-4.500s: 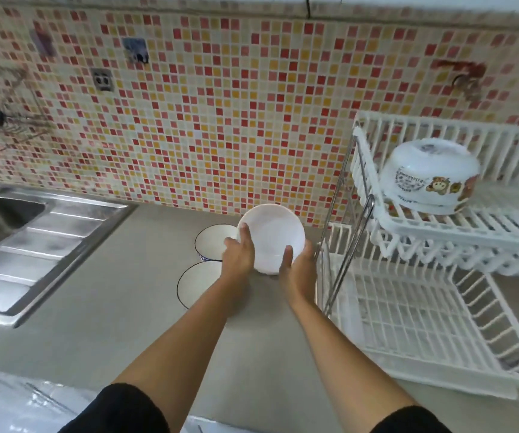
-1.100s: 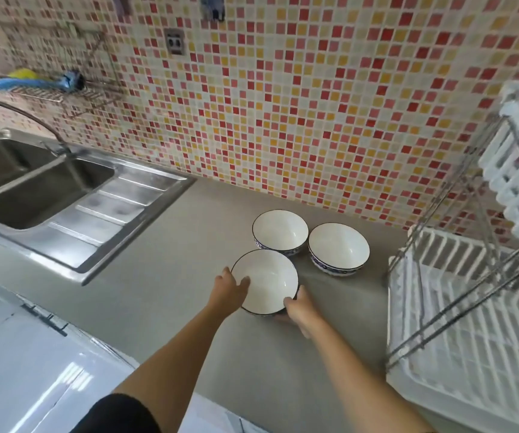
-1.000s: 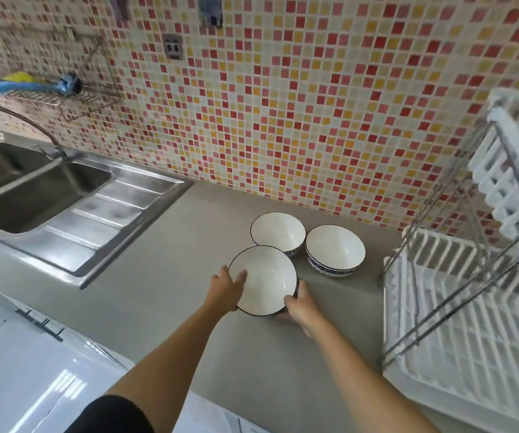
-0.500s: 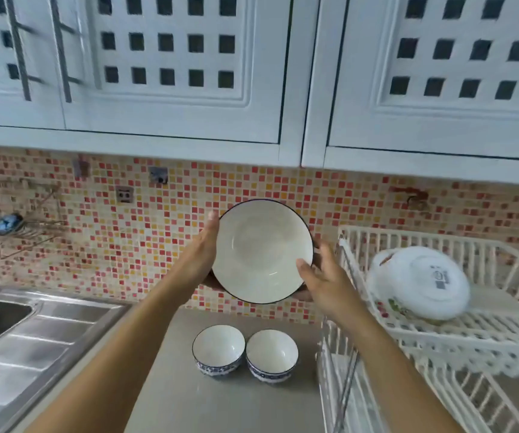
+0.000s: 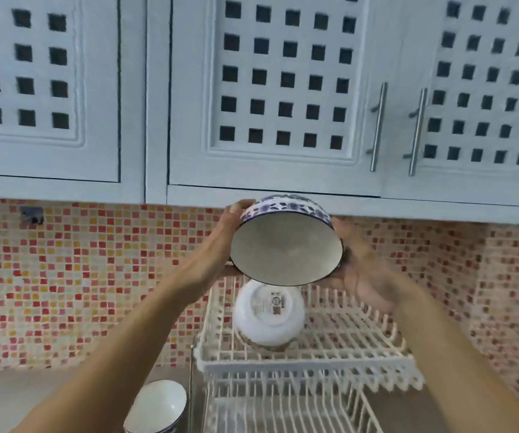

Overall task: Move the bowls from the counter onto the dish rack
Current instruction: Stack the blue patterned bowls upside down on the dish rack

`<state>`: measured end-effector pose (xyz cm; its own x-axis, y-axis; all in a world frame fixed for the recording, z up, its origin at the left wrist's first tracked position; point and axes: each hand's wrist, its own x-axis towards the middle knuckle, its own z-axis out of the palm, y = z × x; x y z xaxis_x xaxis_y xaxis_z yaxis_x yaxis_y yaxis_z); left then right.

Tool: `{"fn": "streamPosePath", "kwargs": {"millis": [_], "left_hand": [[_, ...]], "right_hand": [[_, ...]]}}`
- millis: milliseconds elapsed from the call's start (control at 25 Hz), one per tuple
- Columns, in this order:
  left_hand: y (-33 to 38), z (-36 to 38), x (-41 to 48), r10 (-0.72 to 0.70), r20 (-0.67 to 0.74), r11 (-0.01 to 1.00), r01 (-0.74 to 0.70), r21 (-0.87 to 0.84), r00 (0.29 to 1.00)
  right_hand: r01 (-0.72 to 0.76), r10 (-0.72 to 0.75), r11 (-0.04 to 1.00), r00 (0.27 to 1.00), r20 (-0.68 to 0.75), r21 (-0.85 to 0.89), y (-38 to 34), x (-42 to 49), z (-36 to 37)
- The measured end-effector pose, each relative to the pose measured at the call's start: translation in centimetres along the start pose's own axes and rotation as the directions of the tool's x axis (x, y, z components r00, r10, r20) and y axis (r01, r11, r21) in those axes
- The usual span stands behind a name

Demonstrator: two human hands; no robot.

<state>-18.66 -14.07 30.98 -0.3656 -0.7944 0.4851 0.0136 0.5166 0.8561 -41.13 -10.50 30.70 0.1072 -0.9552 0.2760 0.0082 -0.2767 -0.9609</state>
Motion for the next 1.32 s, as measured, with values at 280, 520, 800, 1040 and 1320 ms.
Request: {"fn": "streamPosePath", "kwargs": {"millis": [280, 520, 800, 1040, 1320], "left_hand": [[-1.3, 9.2, 6.2, -0.007, 0.284, 0.995, -0.022, 0.098, 0.959], [-2.2, 11.5, 9.3, -0.159, 0.416, 0.906, -0.035, 0.422, 0.895], [-6.0, 12.8, 11.3, -0.338, 0.437, 0.562, -0.193, 0.804, 0.833], [-9.0, 14.8, 11.8, -0.433, 0.39, 0.299, -0.279, 0.913, 0.813], [-11.0, 16.3, 11.8, -0.572, 0.26, 0.124, -0.231, 0.965, 0.778]], "right_hand": [[0.149, -0.158, 0.986, 0.981, 0.117, 0.08, 2.5, 0.5, -14.0], [0.239, -0.223, 0.97, 0.952, 0.211, -0.05, 5.0, 2.0, -19.2], [0.263, -0.003, 0.698, 0.931, 0.364, -0.666, 7.7, 3.8, -21.2], [0.241, 0.162, 0.36, 0.935, 0.314, -0.901, 9.2, 6.5, -20.2], [0.244, 0.279, 0.132, 0.921, 0.273, -0.961, 10.4, 7.6, -18.1]]}}
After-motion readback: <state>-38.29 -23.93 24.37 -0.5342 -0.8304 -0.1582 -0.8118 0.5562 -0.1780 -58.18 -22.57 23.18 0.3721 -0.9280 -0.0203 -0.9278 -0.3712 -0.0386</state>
